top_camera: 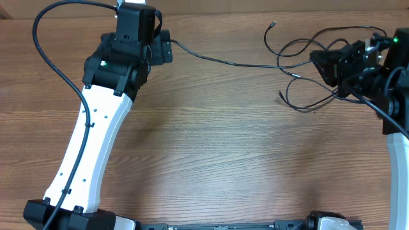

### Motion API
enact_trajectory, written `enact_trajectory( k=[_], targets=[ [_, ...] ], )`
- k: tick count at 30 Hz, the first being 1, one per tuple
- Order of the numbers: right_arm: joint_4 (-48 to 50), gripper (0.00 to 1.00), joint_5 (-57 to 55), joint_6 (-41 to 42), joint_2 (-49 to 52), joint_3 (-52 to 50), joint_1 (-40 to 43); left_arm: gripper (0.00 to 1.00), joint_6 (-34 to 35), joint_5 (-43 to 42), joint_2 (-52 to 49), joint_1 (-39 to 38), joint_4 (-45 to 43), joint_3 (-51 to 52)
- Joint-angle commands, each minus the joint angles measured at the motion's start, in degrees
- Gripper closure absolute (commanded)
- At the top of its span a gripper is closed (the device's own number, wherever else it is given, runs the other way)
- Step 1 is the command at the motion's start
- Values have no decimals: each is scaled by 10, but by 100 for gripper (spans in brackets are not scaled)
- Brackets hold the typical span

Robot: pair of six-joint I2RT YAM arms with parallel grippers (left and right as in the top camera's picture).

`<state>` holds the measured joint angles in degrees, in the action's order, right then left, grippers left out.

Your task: Untangle cables

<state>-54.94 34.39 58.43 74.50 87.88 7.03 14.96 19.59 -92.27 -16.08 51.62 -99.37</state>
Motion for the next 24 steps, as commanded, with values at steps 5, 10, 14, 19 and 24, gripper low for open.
enact_trajectory(
  k=[5,10,14,19,24],
  targets=[
    [32,96,47,-4,-15,15,-6,0,-167,-321,17,3,23,0],
    [43,96,20,-2,-15,15,-6,0,-252,-437,21,2,76,0],
    [43,96,12,-2,-15,15,-6,0,-314,-493,32,2,131,0],
    [43,96,12,-2,-15,15,-6,0,-350,-501,51,2,192,0],
    [48,96,14,3,-15,15,-6,0,-419,-526,56,-2,250,0]
  ],
)
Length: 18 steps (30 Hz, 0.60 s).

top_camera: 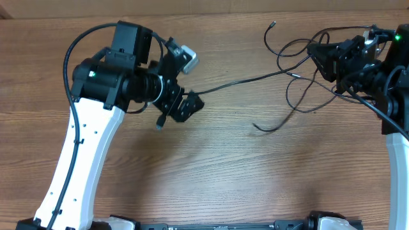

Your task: Untangle cables

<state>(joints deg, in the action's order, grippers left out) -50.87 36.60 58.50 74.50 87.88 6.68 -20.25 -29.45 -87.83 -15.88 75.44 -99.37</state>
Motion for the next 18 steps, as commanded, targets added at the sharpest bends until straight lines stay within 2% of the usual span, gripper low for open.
enact_trajectory(
  k=[1,8,15,18],
  targets=[
    [7,96,-4,11,-15,15,-2,0,-68,-28,11,-5,18,0],
    [30,96,43,35,-15,15,-2,0,-13,46,9,-6,21,0],
    [16,96,61,34,-15,15,-3,0,-7,5,10,-6,9,0],
    [10,96,73,31,-16,15,-10,0,54,23,10,0,-22,0]
  ],
)
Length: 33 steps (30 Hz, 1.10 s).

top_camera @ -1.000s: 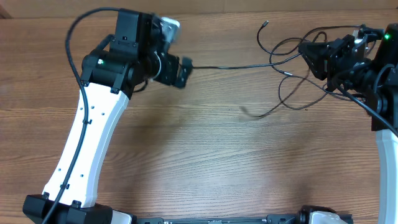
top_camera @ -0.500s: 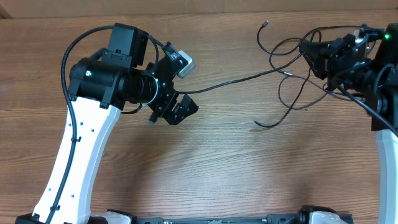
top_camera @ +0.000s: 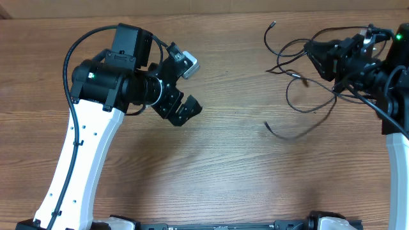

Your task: Untangle cables

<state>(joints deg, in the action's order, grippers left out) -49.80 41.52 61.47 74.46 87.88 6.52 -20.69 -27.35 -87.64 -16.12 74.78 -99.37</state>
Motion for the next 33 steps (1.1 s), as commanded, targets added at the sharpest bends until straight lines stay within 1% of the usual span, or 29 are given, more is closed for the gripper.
enact_trajectory(
  k=[1,5,7,12,16,18,21,25,29,33],
  targets=[
    [-1,96,23,-4,-17,15,-13,0,90,13,8,6,-28,0],
    [5,96,-1,-35,-32,15,-44,0,181,55,8,18,-58,0],
    [4,96,-34,-54,-42,15,-63,1,204,70,8,23,-61,0],
    [-7,96,-121,-101,-70,15,-115,0,208,77,8,23,-60,0],
    [-26,96,-135,-175,-76,15,-130,0,212,89,8,23,-59,0],
    [-56,96,-148,-189,-75,15,-130,0,212,89,8,23,-59,0],
    [-123,96,-202,-194,-72,15,-129,0,212,89,8,23,-59,0],
    [-203,96,-274,-231,-69,15,-129,0,211,90,8,23,-59,0],
    [-240,96,-276,-276,-68,15,-129,0,211,90,8,23,-61,0],
    [-252,96,-272,-318,-68,15,-130,0,211,90,8,23,-61,0]
  ],
)
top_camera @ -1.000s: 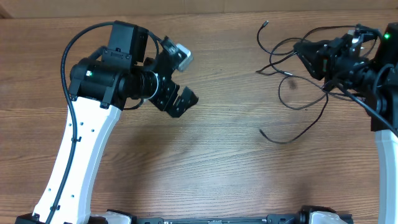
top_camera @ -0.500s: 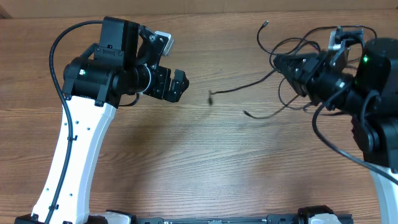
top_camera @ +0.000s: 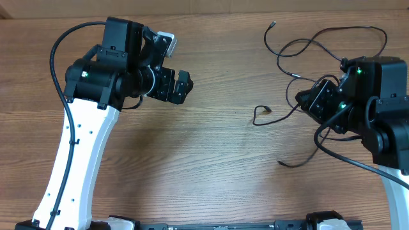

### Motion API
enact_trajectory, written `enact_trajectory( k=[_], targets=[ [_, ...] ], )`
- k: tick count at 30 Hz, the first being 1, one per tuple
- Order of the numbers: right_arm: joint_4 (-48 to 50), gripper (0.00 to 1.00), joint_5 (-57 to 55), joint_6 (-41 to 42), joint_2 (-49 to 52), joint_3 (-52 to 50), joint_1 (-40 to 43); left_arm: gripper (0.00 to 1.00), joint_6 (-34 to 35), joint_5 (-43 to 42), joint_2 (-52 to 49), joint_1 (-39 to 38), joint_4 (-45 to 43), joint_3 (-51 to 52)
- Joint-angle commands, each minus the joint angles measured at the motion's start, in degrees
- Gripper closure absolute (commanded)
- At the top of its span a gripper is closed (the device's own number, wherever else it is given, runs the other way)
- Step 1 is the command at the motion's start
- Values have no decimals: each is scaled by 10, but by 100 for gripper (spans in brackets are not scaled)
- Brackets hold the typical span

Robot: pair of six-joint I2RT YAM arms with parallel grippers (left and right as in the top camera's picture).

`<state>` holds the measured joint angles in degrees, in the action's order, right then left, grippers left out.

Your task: Untangle cables

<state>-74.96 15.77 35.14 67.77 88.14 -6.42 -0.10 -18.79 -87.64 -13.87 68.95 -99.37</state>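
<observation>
Thin black cables lie in loose loops over the far right of the wooden table. One plug end points to the far edge, and another end curls near the table's middle. A third strand trails toward the front. My right gripper sits low among the strands, and a cable runs straight into its fingers, so it appears shut on the cable. At the left, well away from the cables, my left gripper hovers open with nothing in it.
The left arm's white link crosses the left side of the table. The right arm's black wrist and its own thick supply cable stand at the right edge. Bare wood lies between the arms.
My right gripper has moved from the far right corner toward the front and left, taking strands with it. One cable end now curls near the middle. My left gripper has drawn back slightly, still open.
My left gripper was at the far left edge, with a cable stretched taut to the tangle in the right gripper. Then it held that cable's end nearer the middle. Then it was open, the end lying loose. Now the right gripper has shifted the tangle forward.
</observation>
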Motion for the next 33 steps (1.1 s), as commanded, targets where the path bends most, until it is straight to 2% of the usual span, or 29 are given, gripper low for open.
enact_trajectory(
  k=[1,5,9,14,21,27,33],
  targets=[
    [-2,96,-9,-58,-2,12,0,1,5,4,8,1,-2,0],
    [11,96,66,-113,-2,12,0,0,5,4,8,1,-2,0],
    [31,96,242,-234,-2,12,0,0,5,4,8,1,-4,0],
    [48,96,301,-239,-2,12,0,0,5,4,8,1,-4,0],
    [7,96,286,-228,-2,12,0,1,5,14,8,1,-2,0],
    [-84,96,128,-228,-2,12,0,1,5,14,8,1,-5,0],
    [-107,96,35,-228,-1,12,1,1,6,14,8,1,-8,0]
  ],
)
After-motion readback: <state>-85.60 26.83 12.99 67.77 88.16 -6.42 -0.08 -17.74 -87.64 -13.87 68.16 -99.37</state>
